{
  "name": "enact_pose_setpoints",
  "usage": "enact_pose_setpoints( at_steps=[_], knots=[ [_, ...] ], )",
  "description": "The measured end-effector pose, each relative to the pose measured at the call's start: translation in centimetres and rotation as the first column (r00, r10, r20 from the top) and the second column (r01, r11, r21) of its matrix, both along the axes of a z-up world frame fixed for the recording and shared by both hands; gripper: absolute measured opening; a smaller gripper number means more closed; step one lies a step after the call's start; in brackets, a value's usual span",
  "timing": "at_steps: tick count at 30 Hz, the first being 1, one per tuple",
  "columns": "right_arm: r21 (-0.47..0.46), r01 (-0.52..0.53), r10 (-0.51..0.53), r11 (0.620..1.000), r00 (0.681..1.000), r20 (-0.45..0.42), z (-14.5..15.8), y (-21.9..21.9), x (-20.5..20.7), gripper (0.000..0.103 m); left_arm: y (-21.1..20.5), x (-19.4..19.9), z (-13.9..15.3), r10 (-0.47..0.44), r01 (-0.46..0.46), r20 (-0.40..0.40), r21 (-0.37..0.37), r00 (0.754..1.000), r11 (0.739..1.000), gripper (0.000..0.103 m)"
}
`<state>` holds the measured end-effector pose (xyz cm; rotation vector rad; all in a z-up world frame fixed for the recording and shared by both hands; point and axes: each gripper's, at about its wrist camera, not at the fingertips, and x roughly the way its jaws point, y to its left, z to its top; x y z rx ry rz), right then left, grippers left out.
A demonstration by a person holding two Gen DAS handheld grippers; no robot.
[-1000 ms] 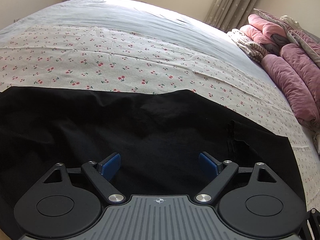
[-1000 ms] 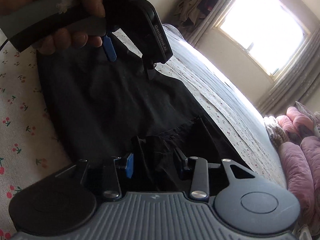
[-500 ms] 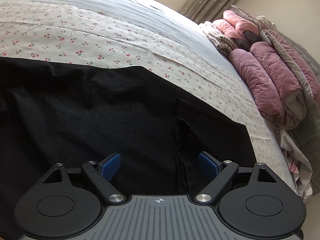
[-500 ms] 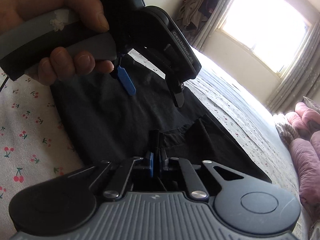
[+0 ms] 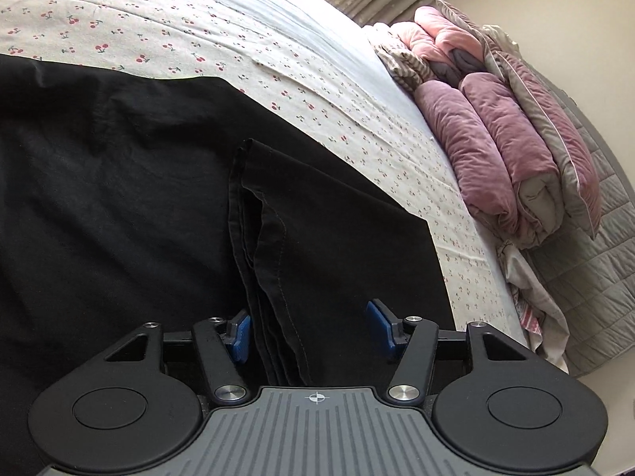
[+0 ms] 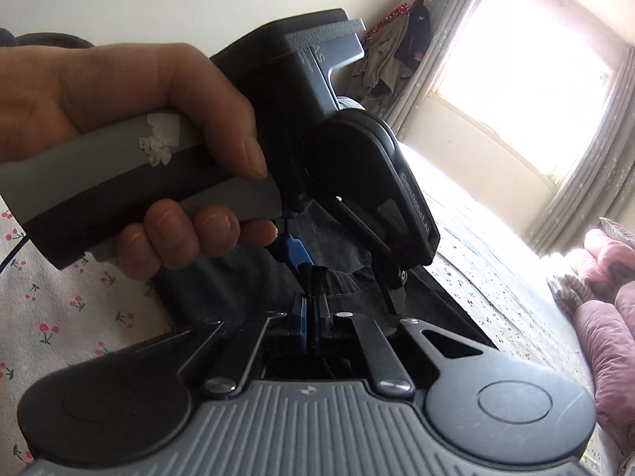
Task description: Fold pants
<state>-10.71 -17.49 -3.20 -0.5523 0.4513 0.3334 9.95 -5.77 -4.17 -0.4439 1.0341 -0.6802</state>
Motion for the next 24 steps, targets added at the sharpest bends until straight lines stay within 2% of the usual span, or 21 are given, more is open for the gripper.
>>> enact_pose_setpoints(
  at_steps=[1,2,4,5,8,13,15,18,20,24],
  knots=[
    [0.007,-0.007,0.007,1.0,1.0,0.008,0.1,0.2,-0.3,0.0,0.0,0.1,0.0,0.0,0.0,0.008,0.009,1.0,1.0,0.038],
    [0.013,-0.019,0.019,1.0,1.0,0.015,-0.1,0.7,-0.7,0.0,-0.1,0.1,0.1,-0.002,0.001,0.027,0.03,1.0,1.0,0.022],
    [0.004,-0.027,0.027,1.0,1.0,0.014,-0.4,1.2,-1.0,0.0,-0.1,0.4,0.1,-0.005,0.001,0.058,0.077,0.998,0.997,0.007],
    [-0.008,-0.027,0.028,1.0,1.0,0.013,-0.8,1.6,-1.1,0.0,0.0,0.5,0.1,-0.005,-0.001,0.068,0.093,0.998,0.996,0.005],
    [-0.015,-0.036,0.036,0.999,0.999,-0.012,-1.4,2.0,-1.3,0.0,0.2,0.7,0.1,0.003,-0.016,0.104,0.133,0.995,0.991,0.002],
    [0.038,-0.058,0.06,0.998,0.997,-0.053,-0.8,1.2,-1.2,0.0,1.2,0.5,1.0,0.014,-0.047,0.161,0.202,0.987,0.978,0.001],
    [0.143,-0.047,0.061,0.989,0.993,-0.099,-0.1,0.1,-0.8,0.006,2.1,0.3,1.6,0.018,-0.07,0.205,0.248,0.979,0.966,0.001],
    [0.255,0.033,0.007,0.966,0.988,-0.156,0.7,-1.8,0.4,0.006,4.7,0.9,1.9,0.057,-0.121,0.224,0.282,0.973,0.952,0.001],
    [0.282,0.078,-0.029,0.956,0.984,-0.176,0.9,-2.7,1.1,0.007,6.7,1.3,2.0,0.09,-0.166,0.24,0.319,0.967,0.933,0.001],
    [0.311,0.187,-0.113,0.932,0.964,-0.24,0.4,-4.1,2.3,0.015,11.4,2.0,1.6,0.169,-0.268,0.271,0.391,0.948,0.881,0.001]
  ],
)
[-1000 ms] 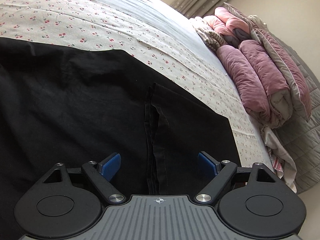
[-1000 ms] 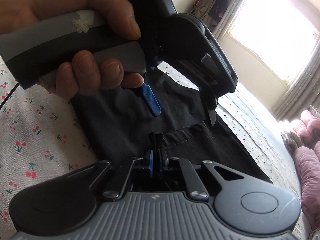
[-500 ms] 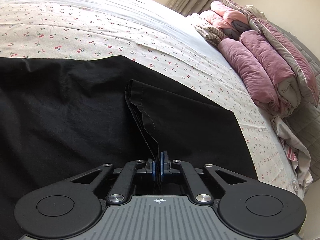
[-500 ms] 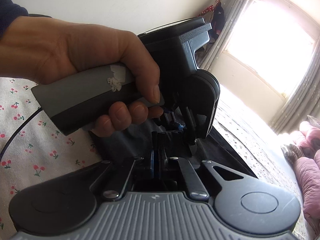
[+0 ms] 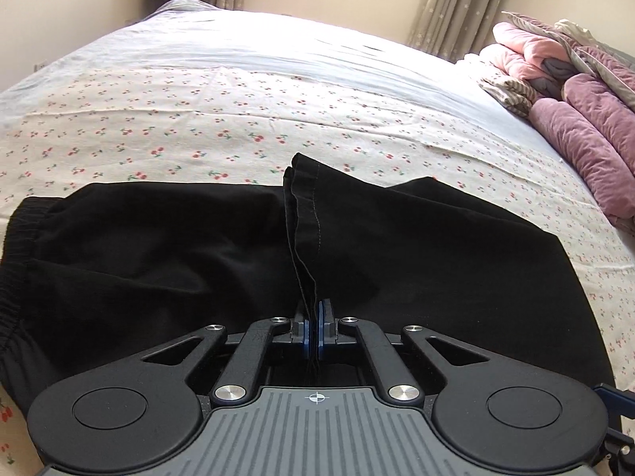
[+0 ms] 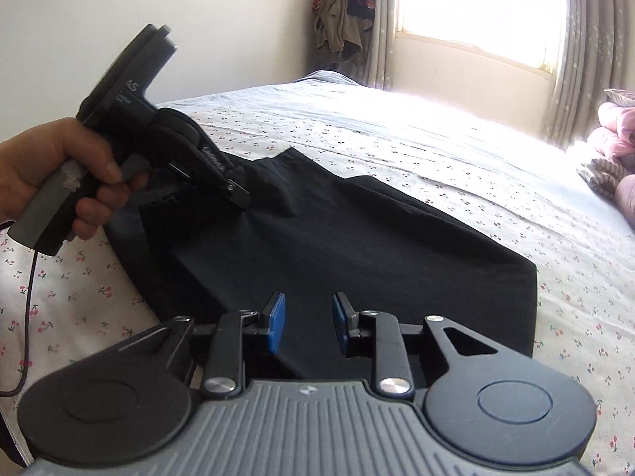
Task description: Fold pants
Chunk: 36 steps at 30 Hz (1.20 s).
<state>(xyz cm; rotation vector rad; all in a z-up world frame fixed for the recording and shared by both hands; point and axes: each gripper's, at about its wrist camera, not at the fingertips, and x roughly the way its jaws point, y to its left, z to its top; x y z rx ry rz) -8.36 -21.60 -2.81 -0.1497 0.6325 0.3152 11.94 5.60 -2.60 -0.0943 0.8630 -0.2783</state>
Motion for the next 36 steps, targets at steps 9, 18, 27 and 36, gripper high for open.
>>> enact_pose_setpoints(
  at_steps=[9,18,27,36],
  knots=[
    [0.012,0.081,-0.08,0.997,0.994,-0.076,-1.1,0.3,1.4,0.022,7.7,0.4,0.3,0.133,-0.133,0.031,0.026,0.991,0.991,0.001],
    [0.018,0.11,-0.107,0.994,0.987,-0.124,-1.6,-0.6,2.9,0.023,11.1,0.5,0.9,0.216,-0.22,0.049,0.069,0.975,0.973,0.002],
    [0.024,0.124,-0.119,0.992,0.981,-0.153,-1.8,-0.9,3.3,0.023,11.4,0.9,0.9,0.233,-0.239,0.068,0.096,0.97,0.966,0.011],
    [0.101,0.201,-0.178,0.974,0.964,-0.199,-1.5,-3.5,4.3,0.023,12.0,-0.4,4.1,0.319,-0.32,0.198,-0.028,0.927,0.947,0.012]
  ],
)
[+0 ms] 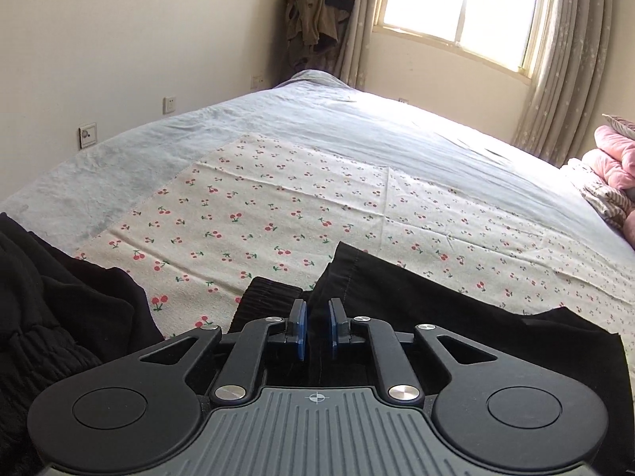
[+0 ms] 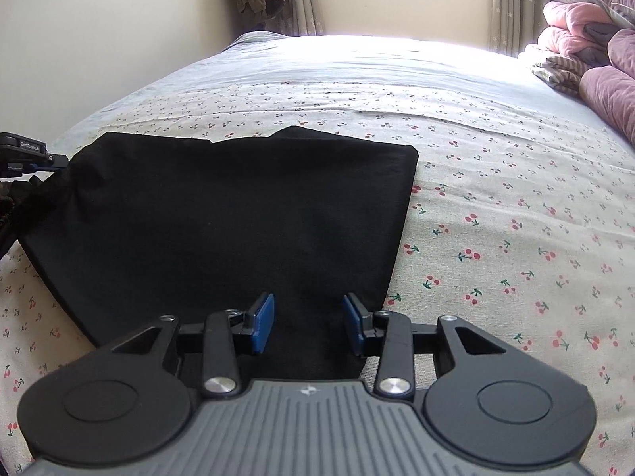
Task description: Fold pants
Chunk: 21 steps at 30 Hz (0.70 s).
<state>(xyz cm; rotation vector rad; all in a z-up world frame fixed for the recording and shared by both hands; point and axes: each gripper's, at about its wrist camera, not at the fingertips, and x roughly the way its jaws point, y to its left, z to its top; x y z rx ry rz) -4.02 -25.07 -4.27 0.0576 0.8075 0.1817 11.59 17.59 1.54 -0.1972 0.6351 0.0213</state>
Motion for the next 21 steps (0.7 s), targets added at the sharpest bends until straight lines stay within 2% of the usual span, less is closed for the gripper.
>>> enact_pose_setpoints(
  at_steps=[2,3,5,7,10,12,13,15,16,18,21],
  knots=[
    [0.005,0.009,-0.008,1.0,0.999,-0.035,-0.6,-0.1,0.4,0.024,-1.0,0.0,-0.1,-0.088,0.087,-0.015,-0.057,0.996,0.995,0.012],
    [0.017,0.013,-0.012,1.0,0.999,-0.037,-0.6,-0.2,0.4,0.023,-2.3,-0.1,-0.5,-0.165,0.16,-0.037,-0.1,0.986,0.982,0.012],
    [0.064,0.023,-0.021,0.998,0.999,-0.036,0.0,-0.9,0.3,0.023,-5.5,-0.6,-1.4,-0.269,0.259,-0.072,-0.129,0.96,0.957,0.012],
    [0.093,0.029,-0.028,0.995,1.0,-0.014,0.8,-1.4,-0.1,0.023,-9.0,-1.4,-2.4,-0.361,0.349,-0.107,-0.112,0.927,0.93,0.012],
    [0.064,0.019,-0.017,0.998,0.999,-0.027,0.7,-1.5,-0.5,0.019,-12.9,-2.9,-3.7,-0.435,0.43,-0.141,-0.065,0.89,0.901,0.012],
    [0.019,-0.006,0.007,1.0,0.997,-0.082,-0.3,-1.1,-0.7,0.016,-14.3,-3.4,-4.5,-0.449,0.451,-0.172,-0.033,0.877,0.892,0.012],
    [-0.015,-0.024,0.023,1.0,0.996,-0.082,-0.5,-0.7,-1.1,0.016,-14.6,-3.3,-4.9,-0.444,0.448,-0.199,-0.026,0.874,0.894,0.012],
    [-0.145,-0.094,0.084,0.985,0.993,-0.08,-0.5,0.8,-2.3,0.015,-14.2,-3.0,-5.5,-0.429,0.429,-0.218,-0.047,0.877,0.902,0.012],
    [-0.179,-0.116,0.103,0.977,0.991,-0.084,-0.5,1.2,-2.8,0.015,-13.7,-2.7,-5.6,-0.423,0.418,-0.221,-0.07,0.879,0.906,0.012],
    [-0.194,-0.159,0.141,0.968,0.985,-0.102,-0.6,1.5,-3.8,0.015,-13.1,-2.4,-5.5,-0.406,0.392,-0.229,-0.104,0.885,0.914,0.012],
    [-0.21,-0.207,0.184,0.956,0.975,-0.124,-0.4,1.8,-4.4,0.015,-13.0,-3.0,-4.9,-0.391,0.379,-0.209,-0.095,0.896,0.92,0.013]
  ],
)
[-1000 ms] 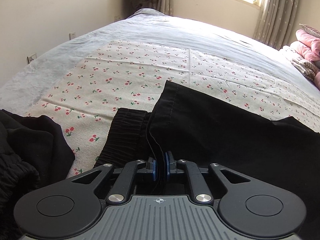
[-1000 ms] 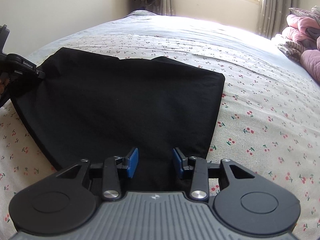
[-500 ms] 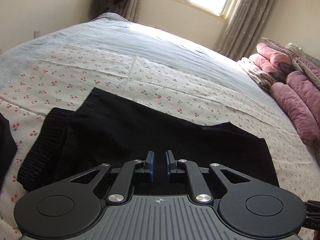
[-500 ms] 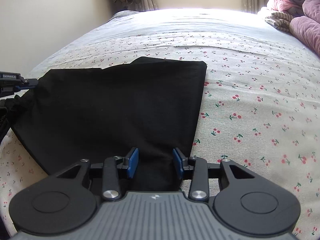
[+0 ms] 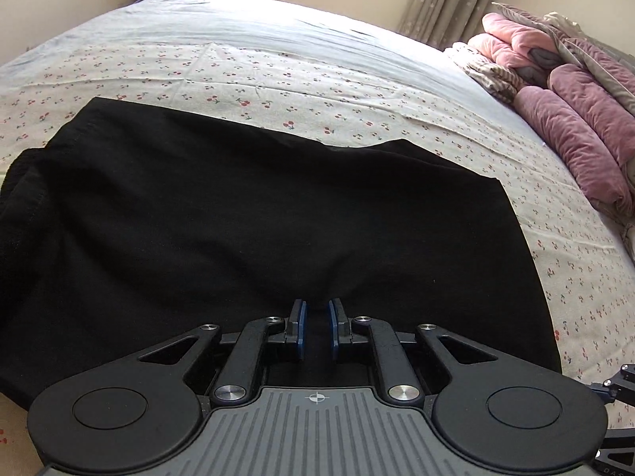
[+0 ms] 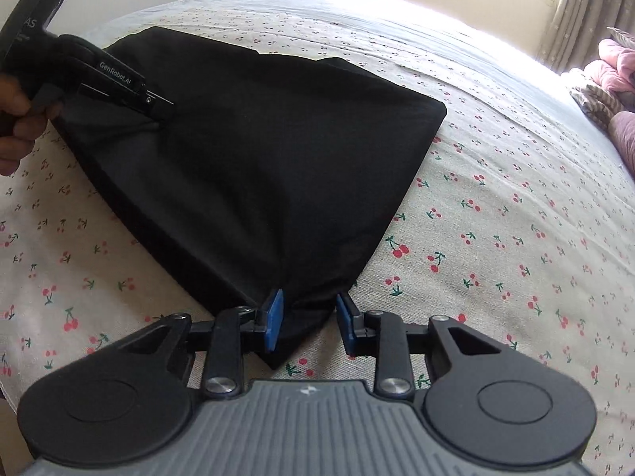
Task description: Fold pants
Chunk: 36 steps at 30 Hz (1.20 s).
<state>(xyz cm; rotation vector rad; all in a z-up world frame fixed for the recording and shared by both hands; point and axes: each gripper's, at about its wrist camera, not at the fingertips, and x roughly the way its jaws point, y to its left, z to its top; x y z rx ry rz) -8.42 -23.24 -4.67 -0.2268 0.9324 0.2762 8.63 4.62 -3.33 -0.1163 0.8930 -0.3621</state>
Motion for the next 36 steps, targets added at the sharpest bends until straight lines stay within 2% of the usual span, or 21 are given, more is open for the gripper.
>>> enact_pose_setpoints(
  at_steps=[2,4,5,7,9,12,18,21,25,26,29,30,33,34,36],
  knots=[
    [0.002,-0.01,0.01,1.0,1.0,0.008,0.3,-0.1,0.1,0.013,-0.5,-0.7,0.5,-0.036,0.037,0.027,-0.02,0.999,0.999,0.013],
    [0.016,-0.01,0.009,1.0,0.998,0.067,1.0,-0.5,0.2,0.013,-1.2,-1.4,0.9,-0.079,0.081,0.05,-0.036,0.996,0.996,0.016],
    [0.042,0.012,-0.017,0.999,0.993,0.118,1.7,-1.0,0.4,0.013,-1.7,-1.6,0.9,-0.096,0.098,0.054,-0.034,0.994,0.995,0.018],
    [0.135,0.068,-0.088,0.988,0.985,0.148,2.7,-2.3,1.6,0.014,-2.5,-1.6,0.6,-0.115,0.115,0.047,-0.01,0.992,0.993,0.019],
    [0.204,0.085,-0.114,0.975,0.984,0.138,3.1,-3.0,3.6,0.014,-3.0,-1.0,-0.1,-0.1,0.1,0.003,0.027,0.995,0.995,0.019],
    [0.247,0.085,-0.113,0.965,0.988,0.103,2.6,-3.3,7.7,0.014,-2.8,-0.5,-0.5,-0.088,0.088,-0.012,0.016,0.996,0.996,0.019],
    [0.248,0.103,-0.118,0.963,0.992,0.047,0.4,-4.6,17.1,0.014,-2.7,-0.8,-0.8,-0.105,0.105,0.005,0.026,0.994,0.994,0.019],
    [0.258,0.154,-0.171,0.954,0.984,0.048,-1.0,-6.3,21.1,0.012,-2.7,-0.9,-0.7,-0.11,0.11,0.005,0.025,0.994,0.994,0.019],
    [0.32,0.26,-0.289,0.911,0.956,0.046,-1.3,-8.2,24.1,0.009,-2.5,-0.3,-0.6,-0.111,0.111,-0.014,0.002,0.994,0.994,0.019],
    [0.323,0.272,-0.301,0.907,0.953,0.042,-1.3,-8.1,24.3,0.009,-2.4,-0.2,-0.6,-0.11,0.11,-0.018,-0.002,0.994,0.994,0.019],
    [0.251,0.283,-0.307,0.926,0.949,0.064,-0.2,-6.8,23.1,0.01,-2.2,-0.1,-0.5,-0.1,0.1,-0.03,-0.014,0.995,0.995,0.019],
    [0.256,0.273,-0.299,0.927,0.952,0.064,0.5,-6.5,22.0,0.011,-2.2,-0.1,-0.4,-0.098,0.098,-0.03,-0.011,0.995,0.995,0.02],
    [0.344,0.24,-0.255,0.908,0.967,-0.001,2.1,-6.2,17.7,0.016,-2.4,-0.3,-0.3,-0.096,0.096,-0.018,0.02,0.995,0.995,0.02],
    [0.35,0.22,-0.222,0.911,0.974,-0.034,2.3,-5.6,16.2,0.016,-2.4,-0.3,-0.2,-0.092,0.093,-0.014,0.028,0.996,0.995,0.02],
    [0.296,0.178,-0.168,0.938,0.984,-0.061,2.5,-3.9,13.1,0.017,-2.6,-0.4,-0.2,-0.081,0.081,-0.009,0.037,0.997,0.996,0.02]
  ],
)
